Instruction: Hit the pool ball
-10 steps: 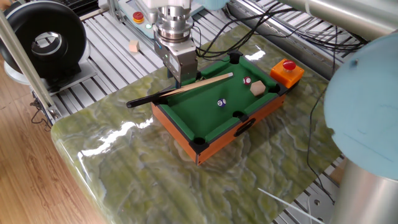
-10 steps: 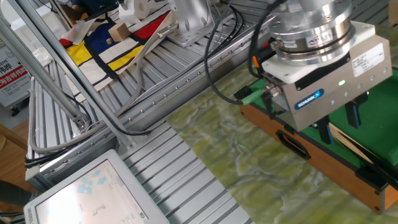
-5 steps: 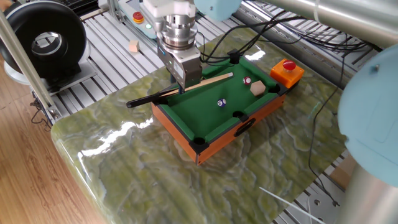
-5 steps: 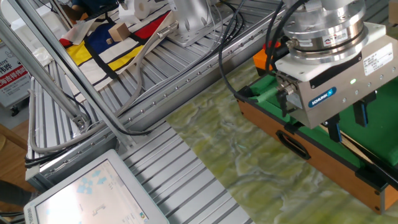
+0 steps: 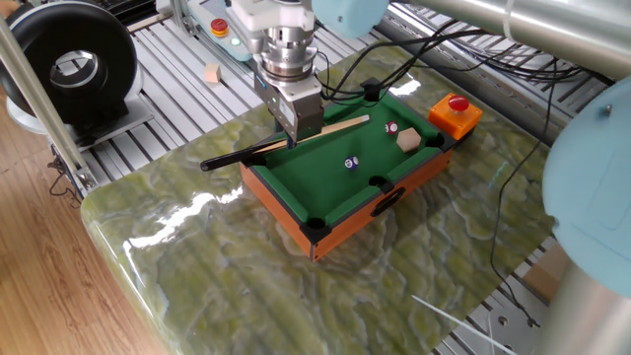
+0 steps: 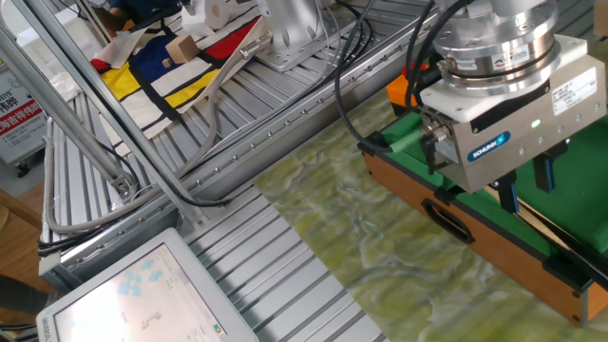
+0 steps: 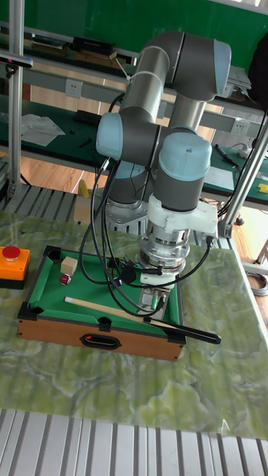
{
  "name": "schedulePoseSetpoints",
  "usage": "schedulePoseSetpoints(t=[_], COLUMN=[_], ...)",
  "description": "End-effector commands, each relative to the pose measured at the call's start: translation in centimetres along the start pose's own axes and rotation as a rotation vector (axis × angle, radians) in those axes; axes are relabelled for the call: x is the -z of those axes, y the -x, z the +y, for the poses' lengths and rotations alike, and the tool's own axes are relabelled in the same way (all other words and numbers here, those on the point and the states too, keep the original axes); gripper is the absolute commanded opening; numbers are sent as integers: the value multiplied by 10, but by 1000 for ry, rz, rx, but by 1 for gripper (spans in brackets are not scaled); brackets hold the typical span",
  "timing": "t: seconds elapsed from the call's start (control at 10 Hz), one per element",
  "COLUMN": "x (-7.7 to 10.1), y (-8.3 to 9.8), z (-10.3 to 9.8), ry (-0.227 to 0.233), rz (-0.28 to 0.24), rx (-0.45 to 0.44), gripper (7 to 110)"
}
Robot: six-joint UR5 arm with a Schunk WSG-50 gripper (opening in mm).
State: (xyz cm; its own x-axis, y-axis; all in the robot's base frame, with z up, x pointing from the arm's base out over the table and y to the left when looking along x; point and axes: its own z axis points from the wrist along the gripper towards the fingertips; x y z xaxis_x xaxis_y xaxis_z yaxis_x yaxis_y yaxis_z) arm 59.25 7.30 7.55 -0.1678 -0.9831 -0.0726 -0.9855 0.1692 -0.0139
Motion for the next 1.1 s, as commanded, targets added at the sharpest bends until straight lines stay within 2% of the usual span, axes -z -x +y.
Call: schedulePoseSetpoints(t=[0.0, 0.4, 0.7, 1.0], x=[-6, -8, -9, -11], y=[2, 7, 6, 8], z=[-9, -9, -12, -17], ry=[-16, -16, -23, -42], rz=[4, -11, -5, -14], rx=[-2, 13, 13, 19], gripper=[22, 22, 22, 22])
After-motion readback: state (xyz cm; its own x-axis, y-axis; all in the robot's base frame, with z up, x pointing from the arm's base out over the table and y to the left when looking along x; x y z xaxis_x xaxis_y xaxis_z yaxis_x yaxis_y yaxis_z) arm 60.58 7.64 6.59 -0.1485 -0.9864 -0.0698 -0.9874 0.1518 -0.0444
